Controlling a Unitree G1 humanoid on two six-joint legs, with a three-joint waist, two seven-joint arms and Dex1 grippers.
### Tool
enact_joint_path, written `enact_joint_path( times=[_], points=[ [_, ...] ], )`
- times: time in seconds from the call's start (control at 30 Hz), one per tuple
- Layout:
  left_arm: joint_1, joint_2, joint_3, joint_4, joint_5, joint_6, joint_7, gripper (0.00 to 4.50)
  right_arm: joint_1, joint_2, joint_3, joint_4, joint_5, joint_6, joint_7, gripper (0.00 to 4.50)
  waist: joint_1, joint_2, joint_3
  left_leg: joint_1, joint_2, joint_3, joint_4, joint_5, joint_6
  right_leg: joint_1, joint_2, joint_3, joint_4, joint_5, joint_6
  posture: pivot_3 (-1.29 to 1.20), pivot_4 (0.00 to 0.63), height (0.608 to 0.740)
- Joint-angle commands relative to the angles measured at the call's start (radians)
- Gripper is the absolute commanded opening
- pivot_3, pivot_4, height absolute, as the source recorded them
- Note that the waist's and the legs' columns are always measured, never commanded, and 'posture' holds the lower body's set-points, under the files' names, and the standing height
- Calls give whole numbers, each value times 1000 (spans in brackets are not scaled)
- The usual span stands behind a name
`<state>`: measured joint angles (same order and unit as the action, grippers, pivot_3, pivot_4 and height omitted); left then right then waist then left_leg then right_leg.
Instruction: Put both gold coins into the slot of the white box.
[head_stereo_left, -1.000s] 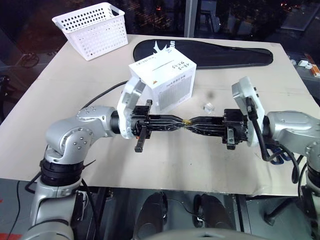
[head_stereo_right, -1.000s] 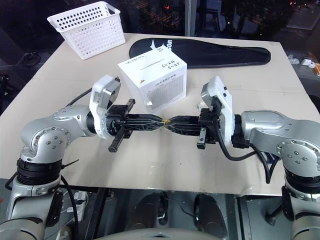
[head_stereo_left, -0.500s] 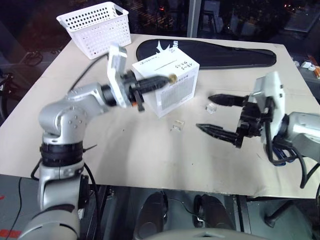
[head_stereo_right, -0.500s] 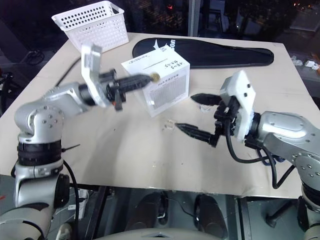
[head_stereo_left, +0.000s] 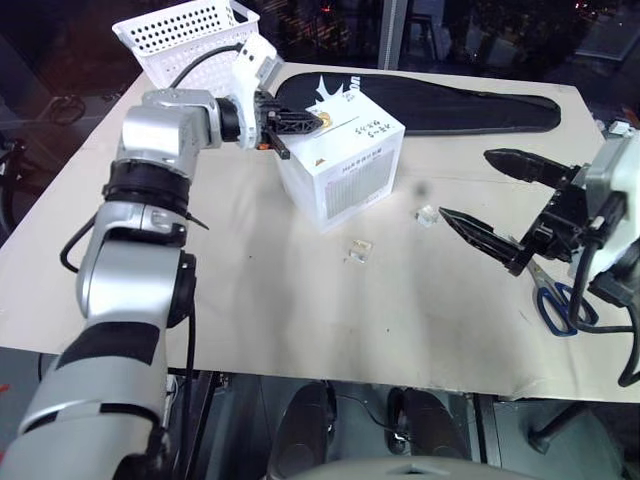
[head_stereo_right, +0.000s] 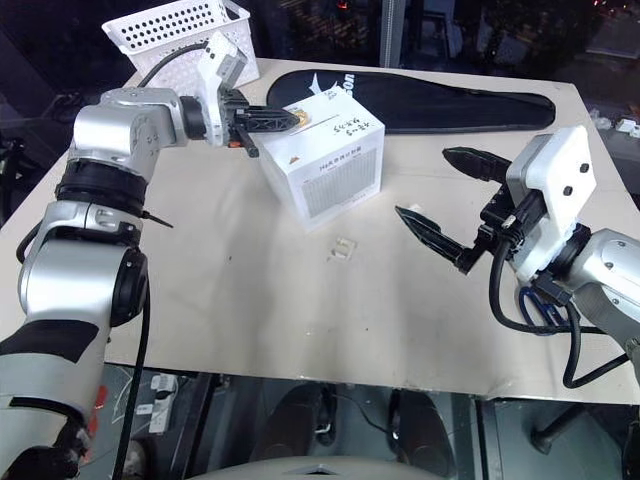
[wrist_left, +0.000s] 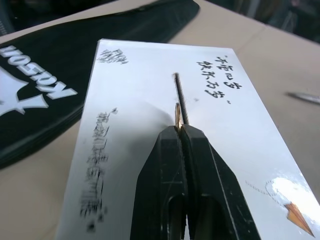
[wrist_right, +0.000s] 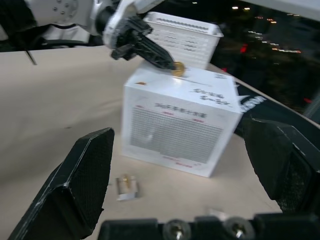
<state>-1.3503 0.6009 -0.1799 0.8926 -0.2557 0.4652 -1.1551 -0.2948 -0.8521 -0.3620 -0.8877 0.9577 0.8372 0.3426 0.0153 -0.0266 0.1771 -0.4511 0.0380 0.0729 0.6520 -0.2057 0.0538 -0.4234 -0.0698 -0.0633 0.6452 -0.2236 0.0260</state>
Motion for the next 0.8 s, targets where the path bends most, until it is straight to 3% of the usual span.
enact_joint_path(
  times=[0.03,0.33,0.8],
  points=[
    [-62,-24,5,83,61,-70,-42,0,28,4,-38,-64,21,-20,-57,4416,0,0,0,0,0,0,0,0,0,0,0,0,0,0,1,0,150,740],
    [-89,-42,19,140,142,-55,-68,0,85,-18,-61,-100,75,-26,-122,4416,-1,0,0,0,1,-1,1,0,1,0,0,0,1,-2,4,0,150,740],
    [-60,-25,33,75,169,14,-89,0,100,-41,-33,-69,73,-54,-96,4416,-1,0,0,1,1,-1,3,0,1,1,0,0,4,-2,4,0,150,740]
  ],
)
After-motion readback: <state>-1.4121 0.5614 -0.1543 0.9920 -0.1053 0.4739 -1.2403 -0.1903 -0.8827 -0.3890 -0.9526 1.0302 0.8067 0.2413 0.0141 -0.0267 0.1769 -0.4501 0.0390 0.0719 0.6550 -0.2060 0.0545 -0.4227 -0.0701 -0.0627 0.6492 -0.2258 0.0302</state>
